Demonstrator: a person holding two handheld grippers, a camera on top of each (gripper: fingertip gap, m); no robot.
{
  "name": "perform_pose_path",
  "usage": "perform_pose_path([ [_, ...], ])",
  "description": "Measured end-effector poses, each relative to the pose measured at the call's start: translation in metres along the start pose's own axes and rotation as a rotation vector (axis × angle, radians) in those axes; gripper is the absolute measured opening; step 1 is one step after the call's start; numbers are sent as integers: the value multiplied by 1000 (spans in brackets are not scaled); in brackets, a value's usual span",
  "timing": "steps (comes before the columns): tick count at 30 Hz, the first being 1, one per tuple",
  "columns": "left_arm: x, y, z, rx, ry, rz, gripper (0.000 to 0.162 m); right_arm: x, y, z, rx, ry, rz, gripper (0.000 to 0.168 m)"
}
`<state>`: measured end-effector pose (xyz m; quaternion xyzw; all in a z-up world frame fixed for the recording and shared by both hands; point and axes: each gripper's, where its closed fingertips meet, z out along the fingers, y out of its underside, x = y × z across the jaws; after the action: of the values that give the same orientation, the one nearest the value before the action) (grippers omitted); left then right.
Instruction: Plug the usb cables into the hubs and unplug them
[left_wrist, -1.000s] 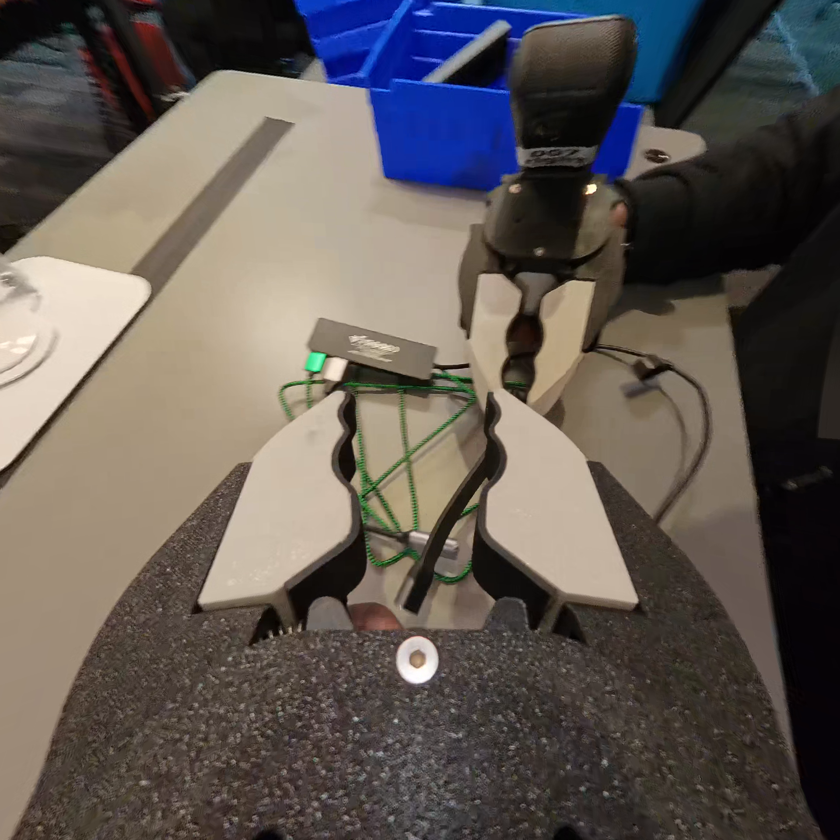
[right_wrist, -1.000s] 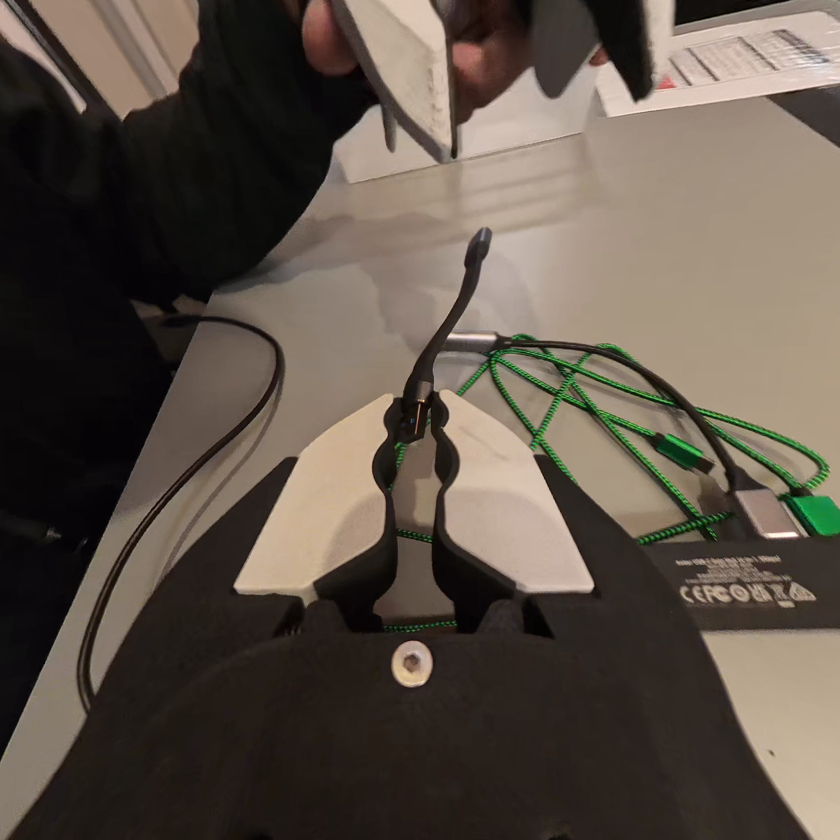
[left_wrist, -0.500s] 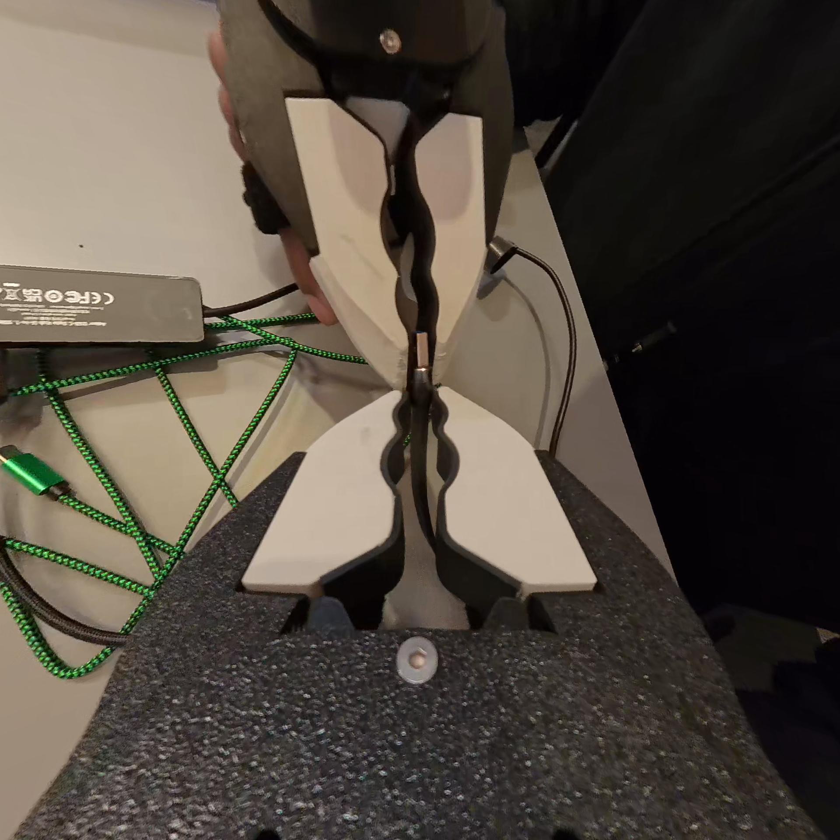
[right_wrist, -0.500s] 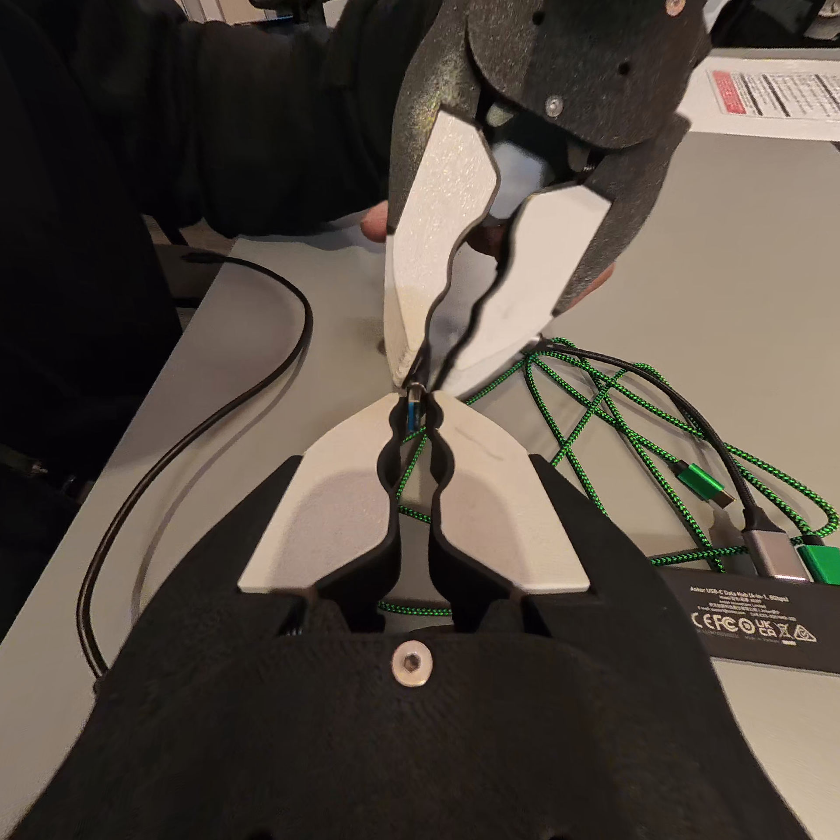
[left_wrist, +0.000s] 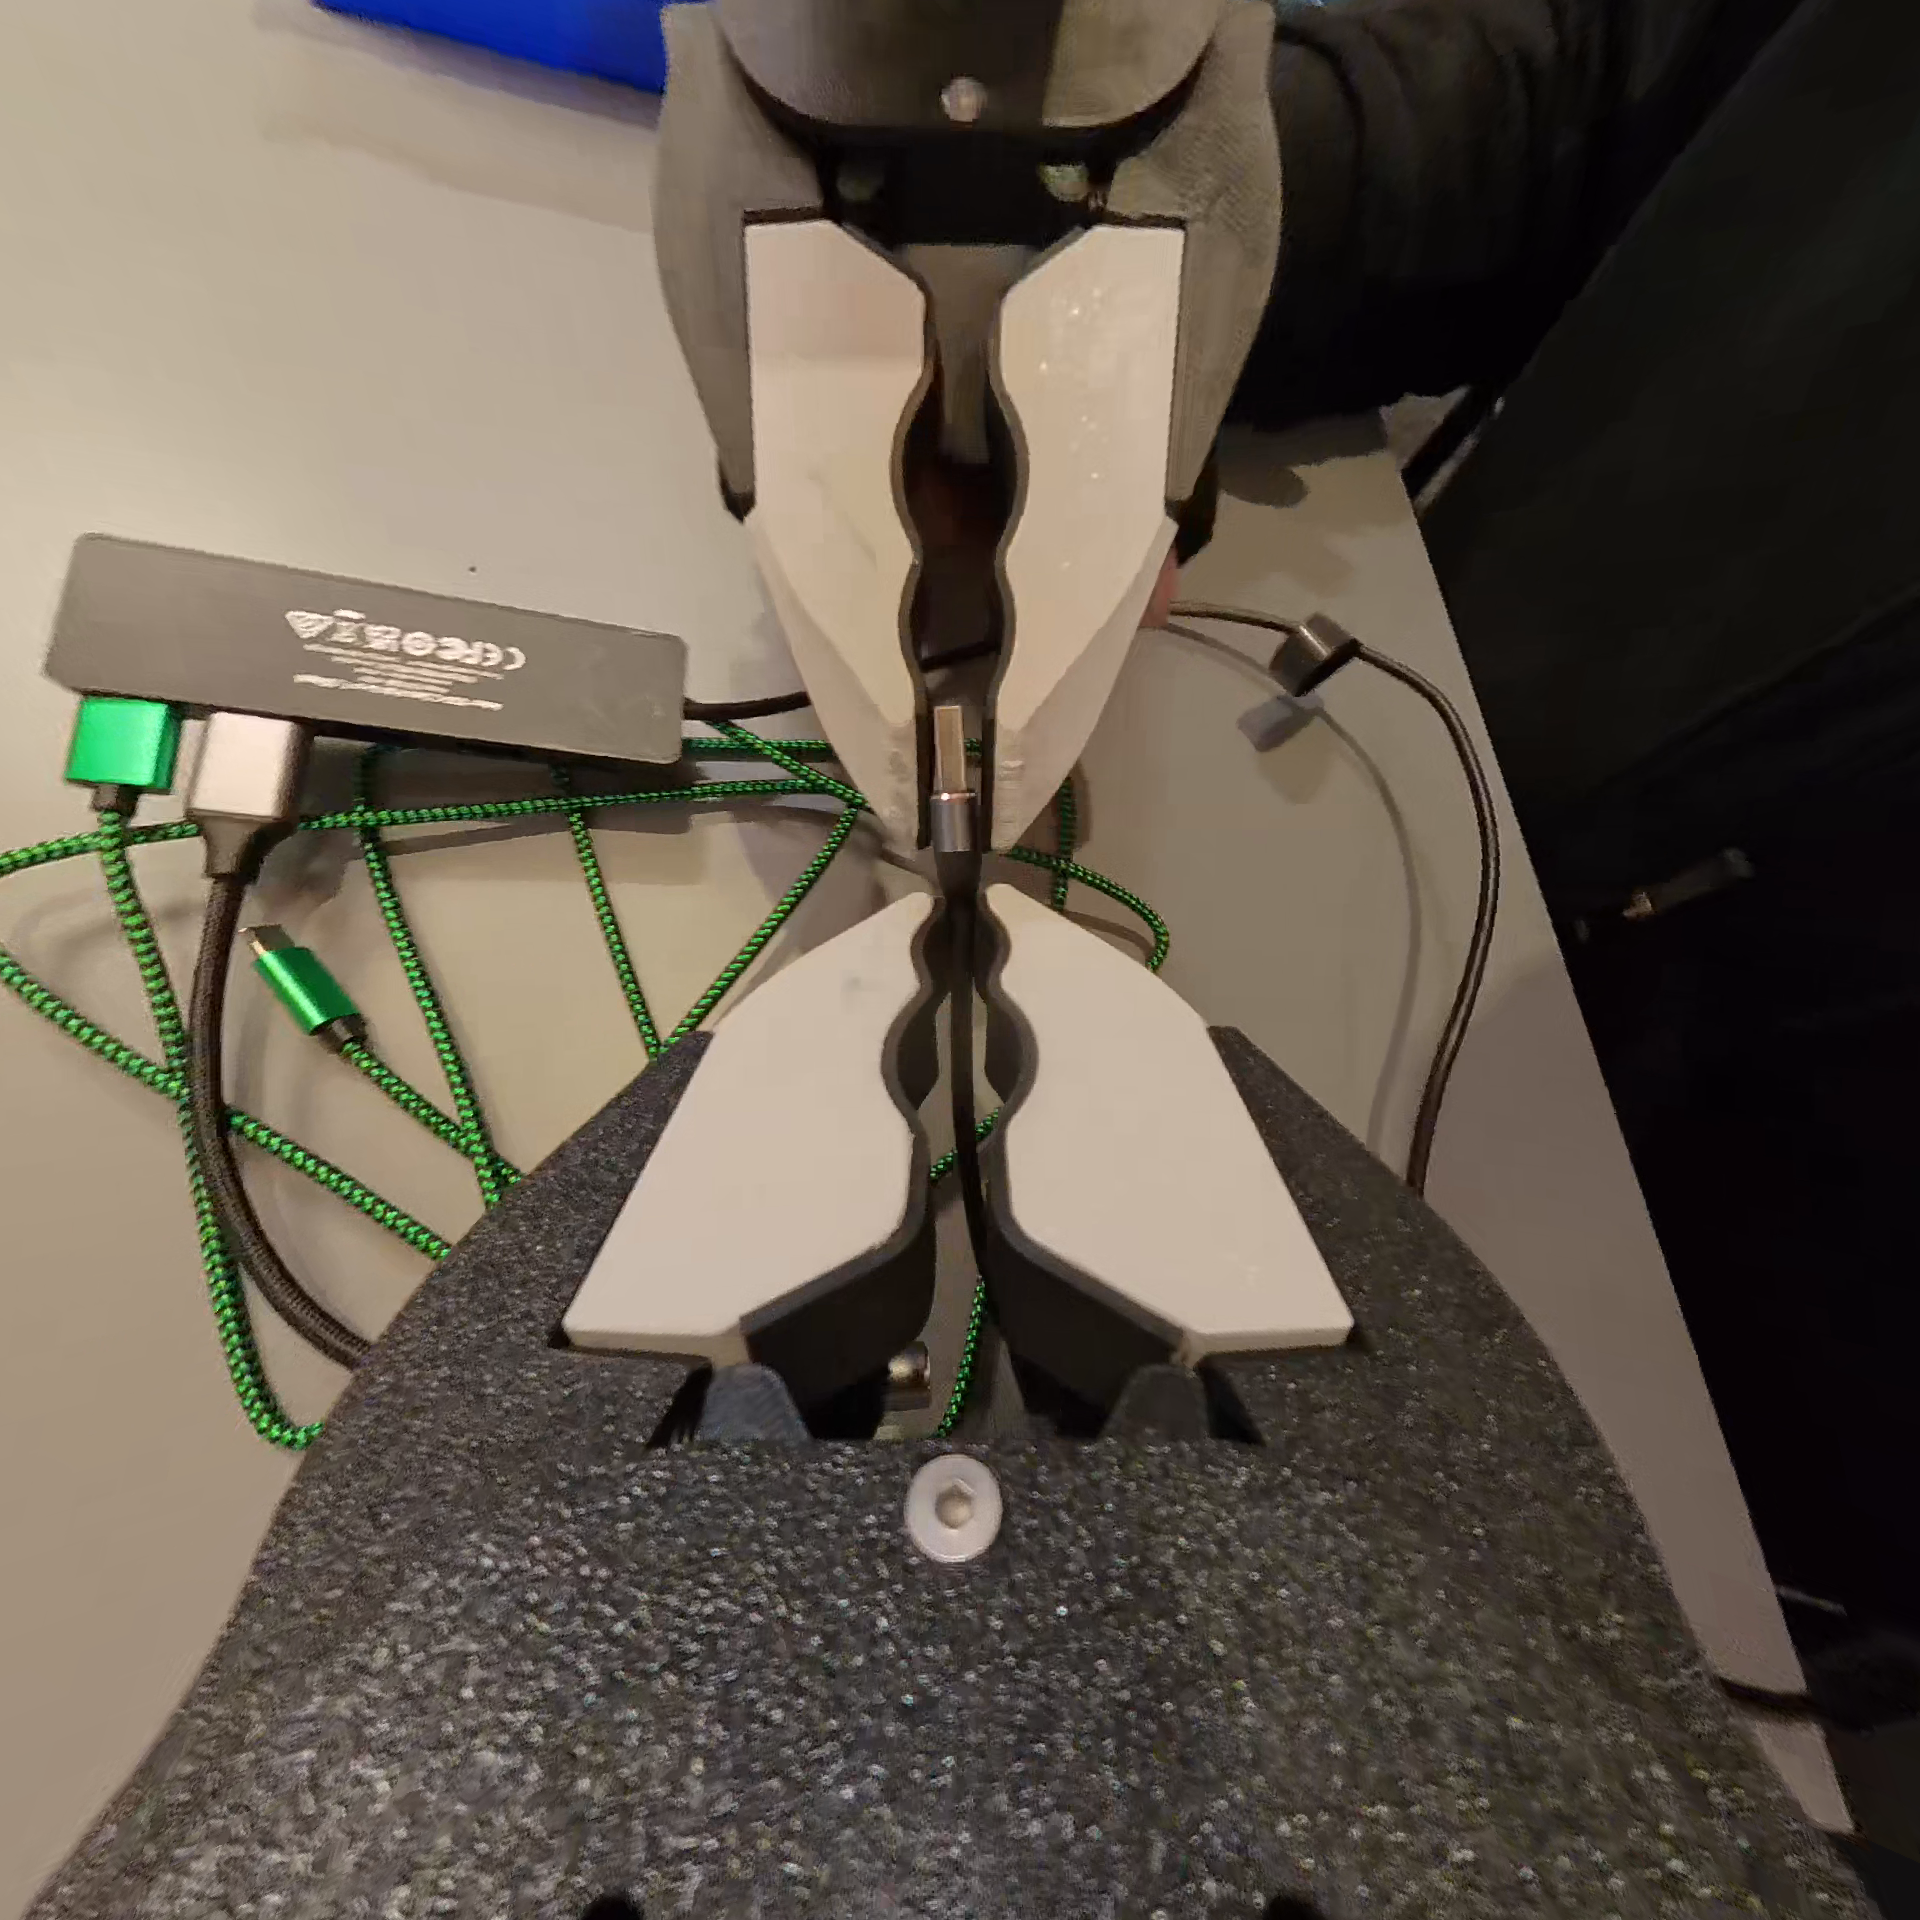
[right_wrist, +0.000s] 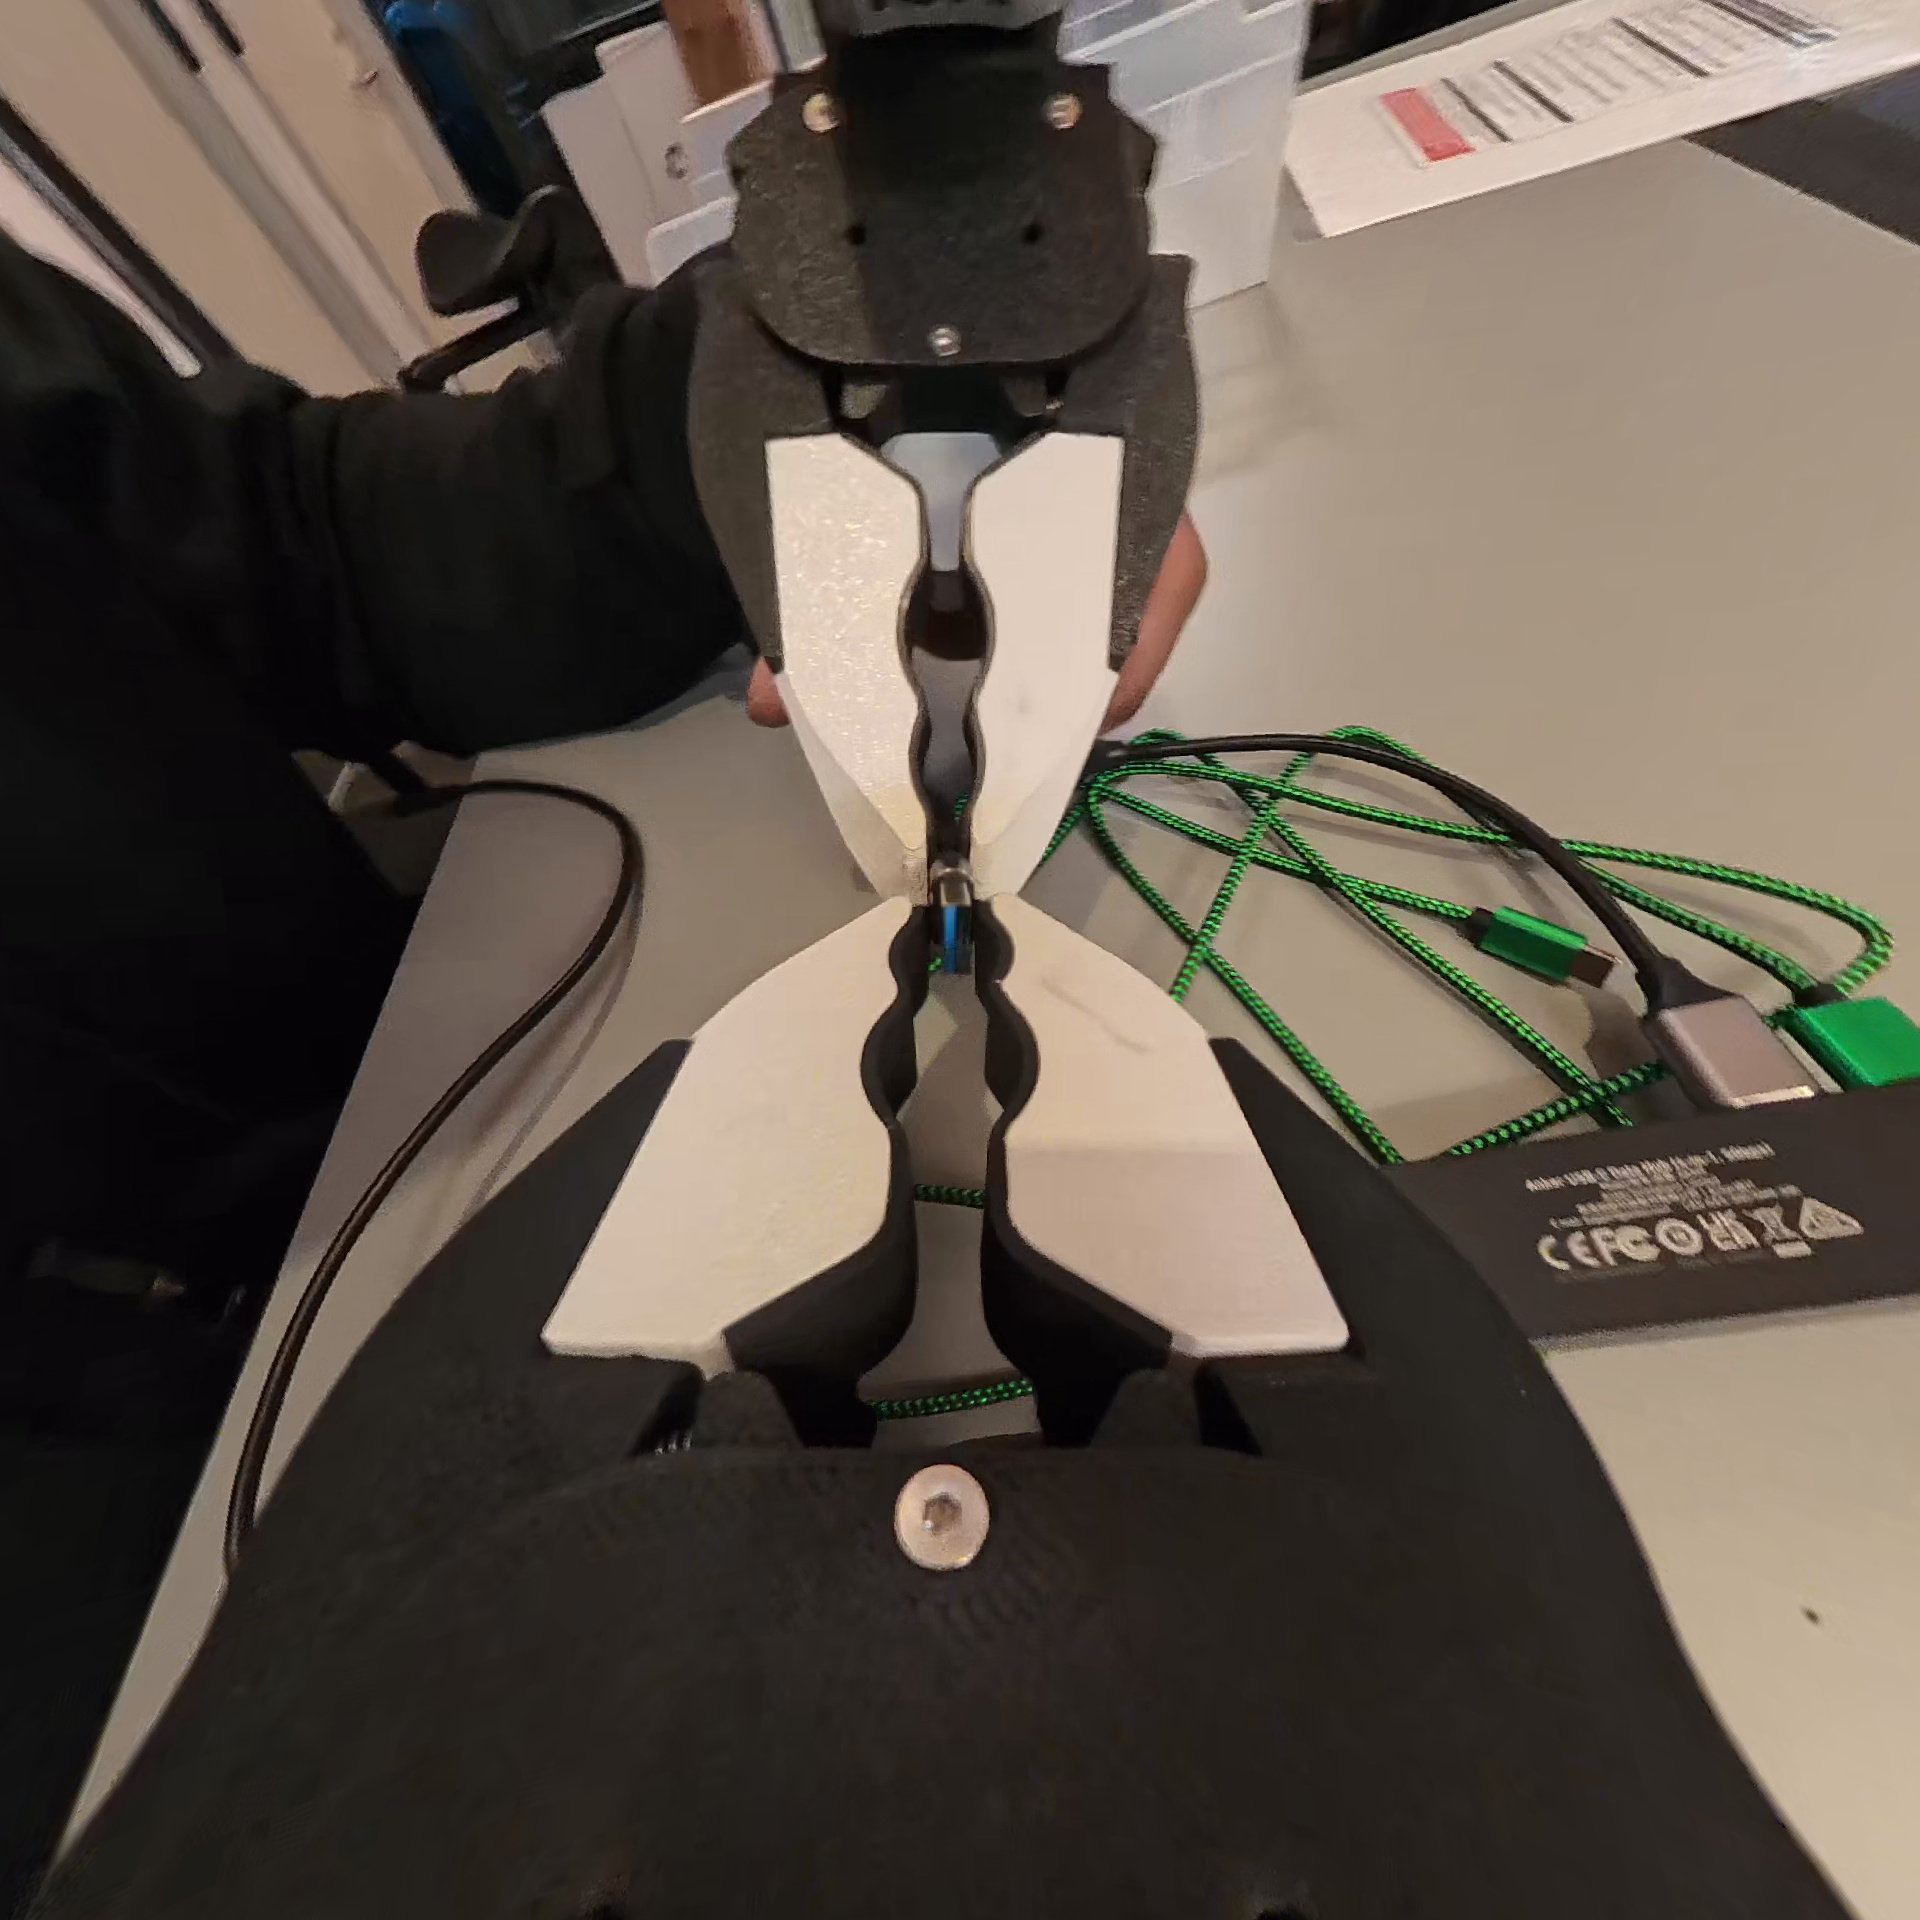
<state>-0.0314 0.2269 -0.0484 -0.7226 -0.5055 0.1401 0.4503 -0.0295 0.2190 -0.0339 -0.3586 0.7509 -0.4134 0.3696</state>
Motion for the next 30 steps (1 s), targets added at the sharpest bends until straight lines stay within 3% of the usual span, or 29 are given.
perform_pose_path([
  [5,-19,-9,-11,97,-45,-147,3,40,2,-25,-46,214,48,26],
  [10,-31,-7,-13,116,-63,-270,3,103,17,-74,3,438,364,40],
  [13,-35,-4,-9,106,-85,-277,3,118,37,-72,25,351,600,49],
  [15,-39,-2,-7,109,-93,-286,3,115,38,-61,52,242,686,44],
  [19,-44,4,-3,103,-102,-304,3,113,32,-44,49,155,732,37],
  [23,-45,6,-1,100,-98,-313,3,116,32,-29,9,140,759,15],
  [30,-50,14,0,95,-121,-332,3,115,25,-24,36,66,784,17],
])
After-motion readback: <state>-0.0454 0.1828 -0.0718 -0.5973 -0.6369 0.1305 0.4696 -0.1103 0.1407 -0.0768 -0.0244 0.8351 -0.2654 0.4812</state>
